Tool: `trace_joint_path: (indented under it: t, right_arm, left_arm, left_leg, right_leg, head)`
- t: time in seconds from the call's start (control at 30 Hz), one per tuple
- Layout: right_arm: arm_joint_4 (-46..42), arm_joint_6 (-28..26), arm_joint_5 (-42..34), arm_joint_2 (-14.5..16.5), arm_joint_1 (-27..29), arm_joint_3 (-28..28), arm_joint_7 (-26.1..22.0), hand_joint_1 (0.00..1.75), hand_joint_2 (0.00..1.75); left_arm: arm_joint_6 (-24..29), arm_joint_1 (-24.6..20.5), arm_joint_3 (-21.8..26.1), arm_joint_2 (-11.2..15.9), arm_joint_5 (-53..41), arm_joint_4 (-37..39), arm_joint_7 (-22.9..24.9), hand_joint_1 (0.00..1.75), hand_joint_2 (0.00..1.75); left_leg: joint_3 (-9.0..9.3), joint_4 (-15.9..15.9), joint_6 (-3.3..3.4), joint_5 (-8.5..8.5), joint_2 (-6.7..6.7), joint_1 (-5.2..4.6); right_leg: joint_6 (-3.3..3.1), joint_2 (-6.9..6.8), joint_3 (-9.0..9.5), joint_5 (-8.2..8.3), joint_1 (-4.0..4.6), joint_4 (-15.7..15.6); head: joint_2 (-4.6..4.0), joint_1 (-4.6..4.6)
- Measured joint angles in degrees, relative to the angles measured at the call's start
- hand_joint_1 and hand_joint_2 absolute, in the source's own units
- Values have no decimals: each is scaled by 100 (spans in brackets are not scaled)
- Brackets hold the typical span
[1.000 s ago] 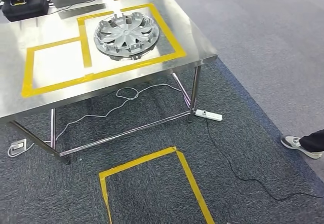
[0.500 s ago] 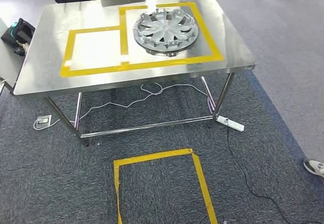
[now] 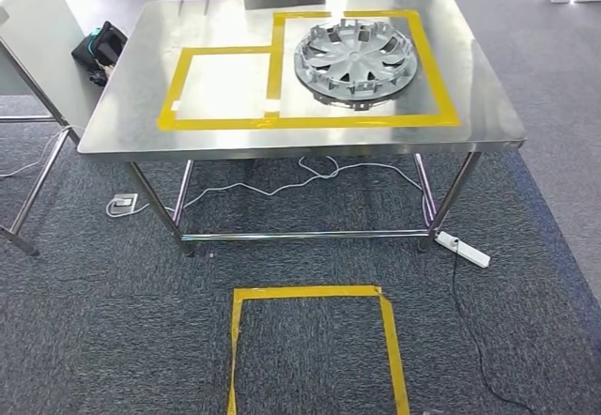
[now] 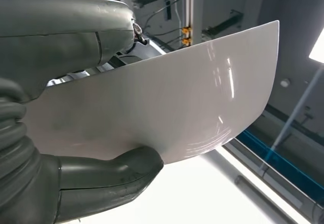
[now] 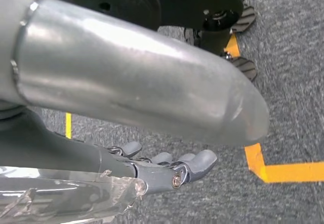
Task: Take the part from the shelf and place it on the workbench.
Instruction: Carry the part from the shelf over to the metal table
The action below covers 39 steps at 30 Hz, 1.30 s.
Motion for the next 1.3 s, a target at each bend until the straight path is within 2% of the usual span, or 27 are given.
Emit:
trace_joint_path:
  t: [0.03,0.1,0.13,0.17,0.2,0.23,0.3,0.33,0.37,0.4,0.5,0.53,0.67,0.83,0.97,1.3]
  right_arm:
    - [0,-1,-1,2,5,-1,0,0,0]
    - [0,-2,1,2,25,-2,0,0,0]
    - [0,-5,2,1,38,-2,0,0,0]
    - [0,-8,3,1,48,-3,0,0,0]
    - [0,-11,5,1,53,-3,0,0,0]
    - [0,-13,8,2,53,-4,0,0,0]
    - [0,-14,13,3,46,-4,0,0,0]
    - [0,-15,14,3,40,-4,0,0,0]
    - [0,-17,15,2,36,-4,-1,0,0]
    - [0,-19,15,2,34,-4,-1,0,0]
    - [0,-21,13,1,31,-5,-7,0,0]
    - [0,-19,10,1,30,-7,-13,0,0]
    - [0,4,-13,1,30,-34,-73,0,0]
    - [0,8,-27,1,30,-51,-98,0,0]
    - [0,-15,-27,1,29,-77,-120,0,0]
    - [0,-19,-20,1,30,-85,-180,0,0]
  left_arm:
    - [2,-11,-1,7,-4,1,4,175,175]
    - [3,-30,-7,19,-6,7,15,175,175]
    - [1,-34,-10,22,-5,14,25,175,175]
    - [-4,-32,-14,23,-4,21,36,175,175]
    - [-12,-32,-18,25,-1,28,46,175,175]
    - [-25,-33,-22,26,5,31,55,175,175]
    - [-51,-40,-32,28,24,33,62,175,175]
    - [-62,-46,-38,30,32,33,65,175,175]
    - [-75,-51,-44,31,39,34,69,175,175]
    - [-93,-56,-48,32,49,35,75,175,175]
    - [-169,-58,-56,35,94,37,85,175,175]
    - [-195,-58,-60,36,120,36,80,175,175]
    - [-246,-60,-115,32,197,36,58,175,175]
    - [-246,-60,-179,31,221,37,60,175,175]
    - [-241,-58,-206,31,221,38,60,175,175]
    - [-219,-43,-231,31,219,38,60,175,175]
  left_leg:
    - [-95,205,-24,-137,109,-5]
    - [-425,911,-62,-514,304,-8]
    - [-587,1252,-75,-646,339,-5]
    - [-674,1444,-80,-681,353,-4]
    - [-659,1433,-78,-613,356,-3]
    - [-531,1205,-70,-457,361,-3]
    - [-102,436,-45,-137,403,-8]
    - [63,129,-22,-52,421,-11]
    - [155,-56,-4,-23,435,-11]
    - [177,-122,7,-30,436,-11]
    - [172,-122,19,-22,427,-12]
    - [173,-122,31,-24,427,-17]
    - [169,-120,80,-24,427,-31]
    - [164,-116,103,-23,428,-41]
    - [161,-116,120,-10,428,-40]
    - [162,-119,103,1,428,-15]
  right_leg:
    - [-31,-28,-2,19,-10,-17]
    - [-55,-88,-17,29,-2,-20]
    - [-58,-122,-26,29,1,-19]
    - [-59,-154,-33,29,3,-19]
    - [-60,-182,-36,28,4,-18]
    - [-58,-203,-34,28,3,-18]
    - [-32,-228,-31,20,20,-5]
    - [-7,-234,-38,14,35,3]
    - [14,-238,-49,8,53,12]
    - [2,-240,-73,-4,70,19]
    - [-102,-243,-97,-19,76,-12]
    - [-94,-244,-88,-8,74,-29]
    - [16,-241,-70,56,62,-83]
    - [87,-240,-43,72,51,-94]
    - [105,-237,-17,83,52,-94]
    - [99,-237,-24,79,71,-87]
  head:
    - [0,-16]
    - [0,-50]
    - [0,-51]
    - [0,-52]
    - [0,-51]
    - [0,-51]
    - [0,-53]
    - [0,-51]
    - [0,-52]
    - [0,-50]
    - [0,-37]
    - [0,-34]
    - [0,-35]
    - [0,-36]
    - [0,-39]
    - [0,-38]
